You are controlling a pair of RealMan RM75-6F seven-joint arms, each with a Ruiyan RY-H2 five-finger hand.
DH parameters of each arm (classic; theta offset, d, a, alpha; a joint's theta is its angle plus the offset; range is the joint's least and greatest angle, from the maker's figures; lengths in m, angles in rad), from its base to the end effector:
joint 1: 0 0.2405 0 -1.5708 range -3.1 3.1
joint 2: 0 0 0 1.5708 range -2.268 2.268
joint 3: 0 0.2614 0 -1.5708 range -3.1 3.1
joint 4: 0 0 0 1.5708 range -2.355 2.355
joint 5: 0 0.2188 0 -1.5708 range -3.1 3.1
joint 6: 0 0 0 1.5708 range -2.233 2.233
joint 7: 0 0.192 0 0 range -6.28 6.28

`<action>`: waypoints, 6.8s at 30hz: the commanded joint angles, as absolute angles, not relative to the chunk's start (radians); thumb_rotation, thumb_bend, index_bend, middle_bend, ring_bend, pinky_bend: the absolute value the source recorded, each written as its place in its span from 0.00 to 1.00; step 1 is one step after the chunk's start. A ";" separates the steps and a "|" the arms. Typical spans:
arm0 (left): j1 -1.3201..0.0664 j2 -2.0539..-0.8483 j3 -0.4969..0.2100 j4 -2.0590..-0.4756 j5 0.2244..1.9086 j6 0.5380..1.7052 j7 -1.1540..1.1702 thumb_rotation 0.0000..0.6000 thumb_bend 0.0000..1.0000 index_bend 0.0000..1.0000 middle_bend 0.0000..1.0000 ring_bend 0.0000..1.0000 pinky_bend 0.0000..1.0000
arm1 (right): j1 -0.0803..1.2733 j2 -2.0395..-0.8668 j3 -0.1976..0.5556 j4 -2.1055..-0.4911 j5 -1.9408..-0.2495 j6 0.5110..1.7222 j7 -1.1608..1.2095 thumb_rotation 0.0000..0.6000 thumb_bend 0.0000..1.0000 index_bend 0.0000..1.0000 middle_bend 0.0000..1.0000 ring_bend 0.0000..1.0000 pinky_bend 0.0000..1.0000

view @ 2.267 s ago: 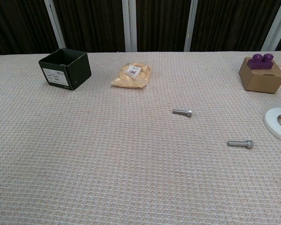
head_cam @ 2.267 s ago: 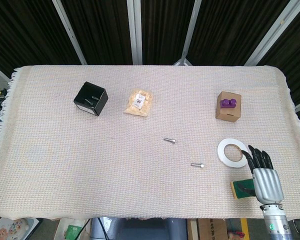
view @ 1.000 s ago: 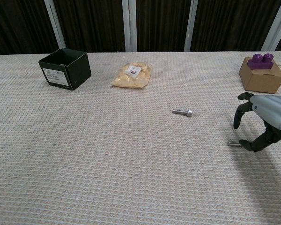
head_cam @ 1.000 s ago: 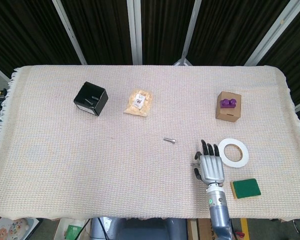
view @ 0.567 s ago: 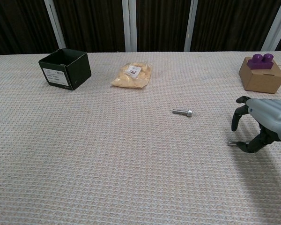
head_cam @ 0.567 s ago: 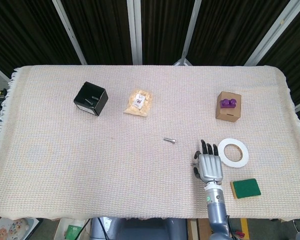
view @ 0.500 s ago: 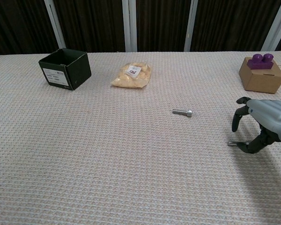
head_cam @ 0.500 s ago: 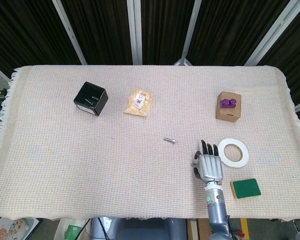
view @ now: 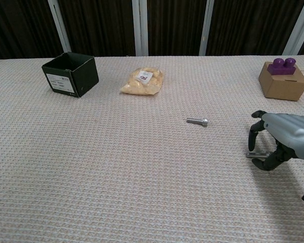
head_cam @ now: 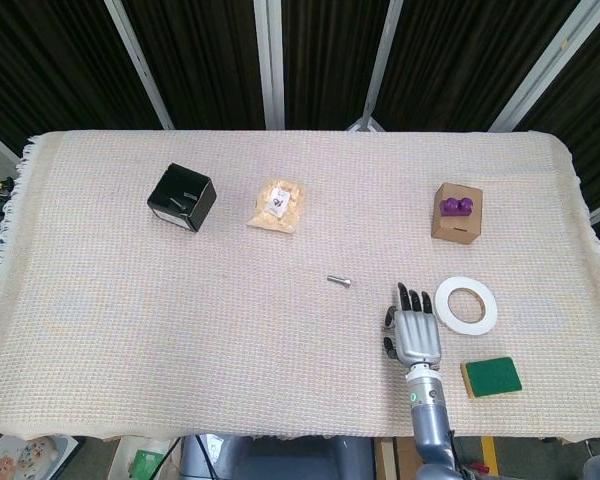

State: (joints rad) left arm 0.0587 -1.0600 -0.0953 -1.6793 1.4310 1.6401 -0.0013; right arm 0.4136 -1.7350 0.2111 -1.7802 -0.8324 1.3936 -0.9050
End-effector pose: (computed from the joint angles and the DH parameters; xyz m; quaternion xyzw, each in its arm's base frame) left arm -0.3354 0.1892 0.2062 -0.5050 -0.3809 -0.3925 0.6678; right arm -0.1875 -0.2941 -0.0490 0.6231 -0.4859 0.2587 0.5557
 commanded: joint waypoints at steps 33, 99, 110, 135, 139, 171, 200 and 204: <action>0.057 -1.063 -0.096 -1.682 1.429 1.640 0.009 1.00 0.12 0.10 0.08 0.01 0.14 | 0.459 -1.747 0.209 -1.731 -0.762 1.386 -0.881 1.00 0.36 0.57 0.01 0.09 0.03; 0.055 -1.070 -0.093 -1.687 1.432 1.642 0.031 1.00 0.12 0.10 0.08 0.01 0.14 | 0.506 -1.570 0.239 -1.942 -0.695 1.368 -0.765 1.00 0.35 0.34 0.01 0.08 0.03; 0.051 -1.072 -0.092 -1.688 1.434 1.636 0.039 1.00 0.12 0.10 0.08 0.01 0.14 | 0.613 -1.741 0.278 -1.948 -0.766 1.536 -0.960 1.00 0.32 0.32 0.01 0.08 0.03; 0.034 -1.068 -0.103 -1.686 1.410 1.606 0.032 1.00 0.12 0.10 0.08 0.01 0.14 | 0.863 -2.037 0.549 -1.517 -0.515 1.524 -1.113 1.00 0.32 0.33 0.01 0.07 0.01; 0.032 -1.071 -0.106 -1.689 1.402 1.604 0.041 1.00 0.12 0.10 0.08 0.01 0.14 | 0.867 -2.043 0.547 -1.475 -0.519 1.492 -1.078 1.00 0.32 0.36 0.01 0.07 0.01; 0.034 -1.064 -0.107 -1.687 1.395 1.606 0.022 1.00 0.12 0.10 0.08 0.01 0.14 | 0.899 -2.108 0.544 -1.266 -0.537 1.383 -0.945 1.00 0.32 0.47 0.01 0.07 0.01; 0.031 -1.063 -0.107 -1.687 1.391 1.601 0.025 1.00 0.12 0.10 0.08 0.01 0.14 | 0.891 -2.111 0.541 -1.236 -0.544 1.361 -0.925 1.00 0.32 0.55 0.01 0.08 0.01; 0.031 -1.064 -0.106 -1.688 1.393 1.602 0.028 1.00 0.12 0.10 0.08 0.01 0.14 | 0.890 -2.108 0.542 -1.238 -0.540 1.360 -0.928 1.00 0.32 0.55 0.01 0.08 0.01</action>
